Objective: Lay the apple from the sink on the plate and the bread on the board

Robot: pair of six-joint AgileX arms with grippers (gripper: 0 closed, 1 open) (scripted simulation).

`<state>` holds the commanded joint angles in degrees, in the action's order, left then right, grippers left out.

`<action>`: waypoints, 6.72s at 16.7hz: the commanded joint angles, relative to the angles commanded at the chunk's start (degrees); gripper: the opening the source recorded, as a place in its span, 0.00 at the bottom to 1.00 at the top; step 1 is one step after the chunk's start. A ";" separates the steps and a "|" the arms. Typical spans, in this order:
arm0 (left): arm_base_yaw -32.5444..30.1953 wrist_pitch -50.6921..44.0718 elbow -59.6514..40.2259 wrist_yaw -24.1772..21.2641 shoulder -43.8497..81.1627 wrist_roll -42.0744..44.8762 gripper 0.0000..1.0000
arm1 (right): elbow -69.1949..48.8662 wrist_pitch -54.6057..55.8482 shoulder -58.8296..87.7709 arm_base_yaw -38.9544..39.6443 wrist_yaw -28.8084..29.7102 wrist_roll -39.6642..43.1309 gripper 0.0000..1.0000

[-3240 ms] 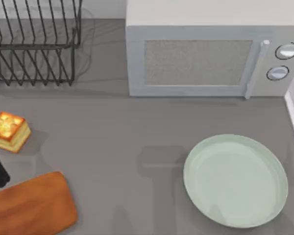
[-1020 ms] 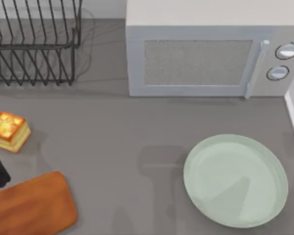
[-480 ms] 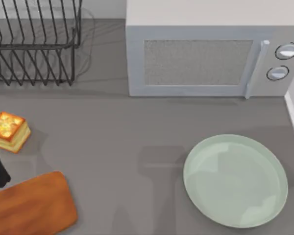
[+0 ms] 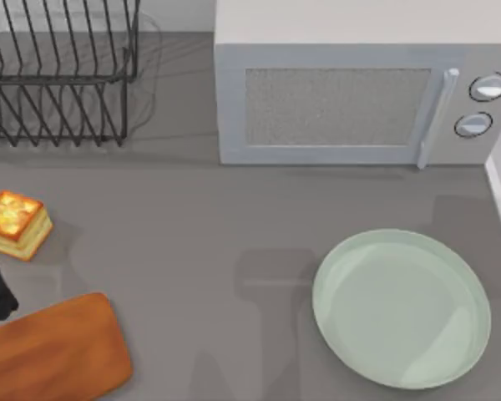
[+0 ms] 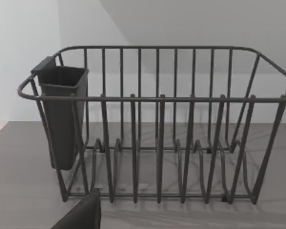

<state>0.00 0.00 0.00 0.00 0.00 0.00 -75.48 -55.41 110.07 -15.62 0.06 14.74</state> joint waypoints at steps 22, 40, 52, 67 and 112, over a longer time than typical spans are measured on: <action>0.00 0.00 0.00 0.00 0.00 0.00 1.00 | 10.58 27.91 17.33 0.10 0.13 -0.34 0.85; 0.00 0.00 0.00 0.00 0.00 0.00 1.00 | 10.58 27.91 17.33 0.10 0.13 -0.34 0.00; 0.00 0.00 0.00 0.00 0.00 0.00 1.00 | 3.22 8.01 3.52 0.12 -0.41 -0.36 0.00; 0.00 0.00 0.00 0.00 0.00 0.00 1.00 | 1.31 -3.08 -4.06 15.51 -0.12 -16.57 0.00; 0.00 0.00 0.00 0.00 0.00 0.00 1.00 | 0.76 -9.68 -15.88 45.58 -0.04 -45.45 1.00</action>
<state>0.00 0.00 0.00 0.00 0.00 0.00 -74.71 -65.09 94.18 29.96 0.01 -30.71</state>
